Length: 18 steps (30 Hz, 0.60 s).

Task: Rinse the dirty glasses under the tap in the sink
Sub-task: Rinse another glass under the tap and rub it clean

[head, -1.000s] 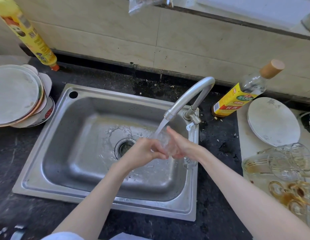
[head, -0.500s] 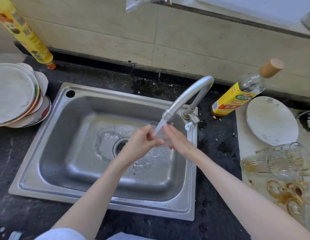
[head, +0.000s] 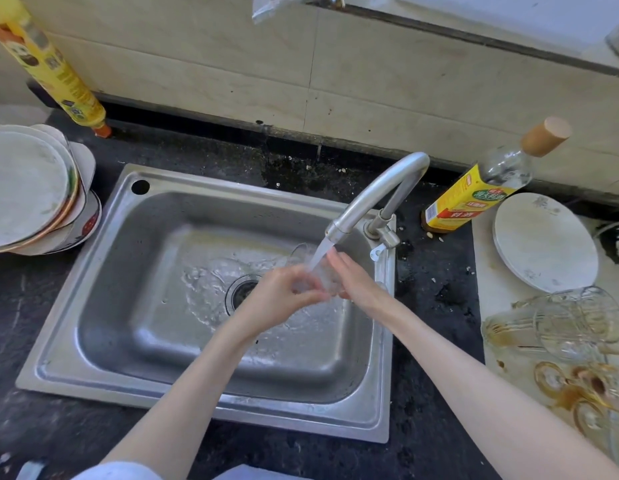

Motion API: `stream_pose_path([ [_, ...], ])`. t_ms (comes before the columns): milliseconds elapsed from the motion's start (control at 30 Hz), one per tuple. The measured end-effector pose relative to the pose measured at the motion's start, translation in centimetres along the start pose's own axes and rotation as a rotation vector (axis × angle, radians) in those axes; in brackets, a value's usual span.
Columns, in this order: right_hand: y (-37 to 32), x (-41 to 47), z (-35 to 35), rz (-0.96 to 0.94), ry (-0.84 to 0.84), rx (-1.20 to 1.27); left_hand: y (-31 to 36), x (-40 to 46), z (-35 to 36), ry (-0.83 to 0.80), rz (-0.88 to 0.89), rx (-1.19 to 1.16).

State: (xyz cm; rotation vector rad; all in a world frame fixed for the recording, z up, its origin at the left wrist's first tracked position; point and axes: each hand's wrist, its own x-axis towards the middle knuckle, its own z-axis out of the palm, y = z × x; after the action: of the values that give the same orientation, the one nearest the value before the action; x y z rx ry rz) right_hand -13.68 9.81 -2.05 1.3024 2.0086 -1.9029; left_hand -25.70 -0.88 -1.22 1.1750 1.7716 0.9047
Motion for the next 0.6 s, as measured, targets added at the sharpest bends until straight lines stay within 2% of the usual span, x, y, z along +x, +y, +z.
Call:
stream_pose_path([
  [67, 0.7, 0.2, -0.5, 0.080, -0.031, -0.042, -0.8, -0.2, -0.4, -0.211, 0.085, 0.149],
  [133, 0.7, -0.2, -0.5, 0.214, -0.111, -0.029, -1.0, -0.2, -0.7, -0.232, 0.137, 0.174],
  [200, 1.4, 0.1, -0.5, 0.250, -0.136, 0.062, -0.6, -0.1, -1.1, -0.155, 0.093, 0.066],
  [267, 1.5, 0.1, -0.3, 0.192, -0.101, 0.120, 0.0, 0.1, -0.8, -0.015, 0.047, 0.011],
  [333, 1.0, -0.6, 0.4, 0.092, -0.073, 0.049, 0.0, 0.1, -0.1, 0.143, -0.049, -0.080],
  [400, 1.2, -0.8, 1.0, 0.027, -0.043, 0.017, -0.3, 0.1, -0.1, 0.157, -0.094, -0.214],
  [433, 1.1, -0.9, 1.2, 0.056, -0.042, 0.034, -0.6, 0.0, -0.3, 0.060, -0.068, -0.209],
  [533, 1.3, -0.8, 1.1, 0.241, -0.151, 0.098, -1.4, -0.3, -1.8, -0.382, 0.031, 0.056],
  [567, 1.3, -0.7, 1.1, 0.304, -0.203, 0.096, -1.5, -0.4, -2.1, -0.446, 0.022, 0.097],
  [600, 1.3, -0.6, 1.0, 0.333, -0.243, 0.104, -1.4, -0.4, -2.4, -0.436, 0.001, 0.091],
])
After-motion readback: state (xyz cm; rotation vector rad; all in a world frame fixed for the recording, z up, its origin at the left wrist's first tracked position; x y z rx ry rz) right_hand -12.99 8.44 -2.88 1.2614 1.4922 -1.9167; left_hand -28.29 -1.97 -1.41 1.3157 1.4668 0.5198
